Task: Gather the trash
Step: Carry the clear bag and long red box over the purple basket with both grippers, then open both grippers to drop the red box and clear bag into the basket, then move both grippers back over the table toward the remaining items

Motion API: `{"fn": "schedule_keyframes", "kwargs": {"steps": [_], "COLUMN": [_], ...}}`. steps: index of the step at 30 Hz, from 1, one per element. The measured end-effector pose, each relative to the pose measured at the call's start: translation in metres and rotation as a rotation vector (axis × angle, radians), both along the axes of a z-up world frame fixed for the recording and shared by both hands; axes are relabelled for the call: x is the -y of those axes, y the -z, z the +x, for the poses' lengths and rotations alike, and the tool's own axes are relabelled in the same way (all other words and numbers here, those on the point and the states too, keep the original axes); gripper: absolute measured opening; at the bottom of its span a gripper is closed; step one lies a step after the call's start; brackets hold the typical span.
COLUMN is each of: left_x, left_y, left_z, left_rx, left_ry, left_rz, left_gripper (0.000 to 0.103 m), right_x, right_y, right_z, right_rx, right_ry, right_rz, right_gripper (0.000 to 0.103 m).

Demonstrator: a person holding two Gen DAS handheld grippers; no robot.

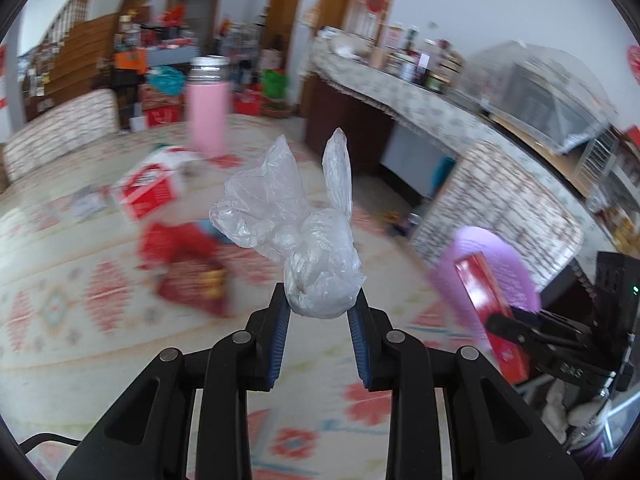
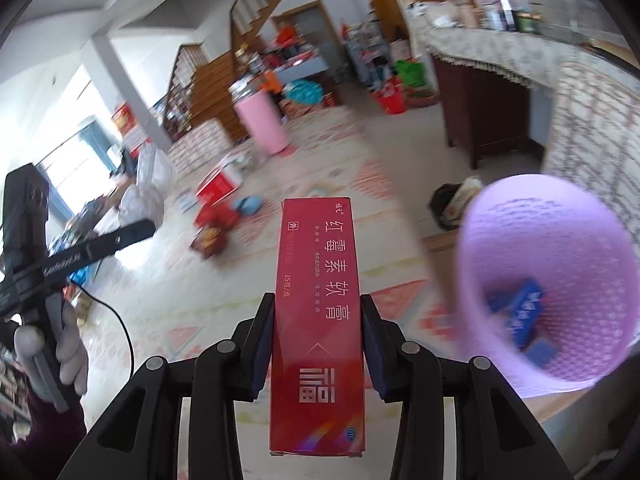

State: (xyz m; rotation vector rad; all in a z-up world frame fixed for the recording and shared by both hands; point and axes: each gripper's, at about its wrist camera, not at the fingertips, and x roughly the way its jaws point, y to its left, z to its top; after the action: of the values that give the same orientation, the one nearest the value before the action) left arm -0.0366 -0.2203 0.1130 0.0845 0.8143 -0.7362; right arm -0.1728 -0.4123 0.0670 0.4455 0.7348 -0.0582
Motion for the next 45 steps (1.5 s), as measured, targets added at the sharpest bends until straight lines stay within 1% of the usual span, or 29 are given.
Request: {"fn": "schedule_keyframes", "kwargs": {"steps": [3,7,11,13,16,17,18,19,20,21,22,24,25,31,35,37,39,42,45], "left_x": [0.042,0.101,0.156,0.178,0.201,0.208,0.215,0.219,0.222,0.222,0.219,0.214,0.209,0.161,0.114,0.092,0.067,0.026,-0.018], "left_y": [0.001,0.002,0.009,0.012,0.015,0.016,0.017,0.018,0.018,0.018,0.018,0.019,0.020,0.023,0.023,0.023,0.024,0.025,0.027], "left_z": [-0.013,-0.033,-0.044,-0.048,-0.050,-0.050,-0.050,-0.049,-0.046,-0.045,-0.043,-0.040,-0.039,-0.032,-0.021,-0.014,-0.003,0.016,0.037], "left_rx": [-0.017,-0.021,-0.032,-0.044,-0.049,-0.047,-0.046,-0.046,-0.048,-0.048,-0.051,-0.066,-0.071,-0.057,-0.046,-0.037,-0.034,-0.036,-0.039], "left_ry": [0.079,0.191,0.291,0.332,0.363,0.368,0.372,0.372,0.365,0.357,0.346,0.330,0.320,0.230,0.135,0.087,0.037,-0.050,-0.148], "left_rz": [-0.004,-0.003,0.019,0.027,0.035,0.037,0.046,0.051,0.052,0.050,0.044,0.035,0.033,0.046,0.041,0.045,0.052,0.062,0.067], "left_gripper": [0.028,0.028,0.028,0.028,0.029,0.031,0.037,0.046,0.051,0.056,0.058,0.062,0.063,0.064,0.066,0.068,0.068,0.068,0.069], "right_x": [0.029,0.075,0.112,0.129,0.148,0.151,0.154,0.159,0.161,0.164,0.167,0.168,0.167,0.154,0.132,0.119,0.108,0.091,0.074], "right_y": [-0.005,-0.009,-0.006,-0.004,0.001,0.001,0.002,0.004,0.005,0.006,0.008,0.009,0.009,0.007,-0.003,-0.008,-0.012,-0.015,-0.012], "right_z": [-0.014,-0.030,-0.041,-0.045,-0.051,-0.052,-0.053,-0.054,-0.054,-0.055,-0.056,-0.058,-0.059,-0.054,-0.051,-0.049,-0.045,-0.033,-0.018], "right_rx": [0.009,-0.003,-0.018,-0.023,-0.029,-0.031,-0.033,-0.034,-0.033,-0.034,-0.036,-0.032,-0.028,-0.022,0.020,0.056,0.078,0.087,0.062], "right_ry": [0.061,0.162,0.238,0.272,0.310,0.320,0.329,0.346,0.357,0.365,0.370,0.380,0.381,0.345,0.326,0.313,0.298,0.232,0.176], "right_rz": [-0.021,-0.057,-0.049,-0.038,-0.037,-0.038,-0.040,-0.040,-0.038,-0.030,-0.018,-0.008,-0.007,-0.031,-0.092,-0.119,-0.132,-0.098,-0.066], "right_gripper": [0.043,0.043,0.043,0.043,0.043,0.044,0.044,0.044,0.044,0.047,0.052,0.058,0.059,0.060,0.067,0.073,0.075,0.076,0.077]}}
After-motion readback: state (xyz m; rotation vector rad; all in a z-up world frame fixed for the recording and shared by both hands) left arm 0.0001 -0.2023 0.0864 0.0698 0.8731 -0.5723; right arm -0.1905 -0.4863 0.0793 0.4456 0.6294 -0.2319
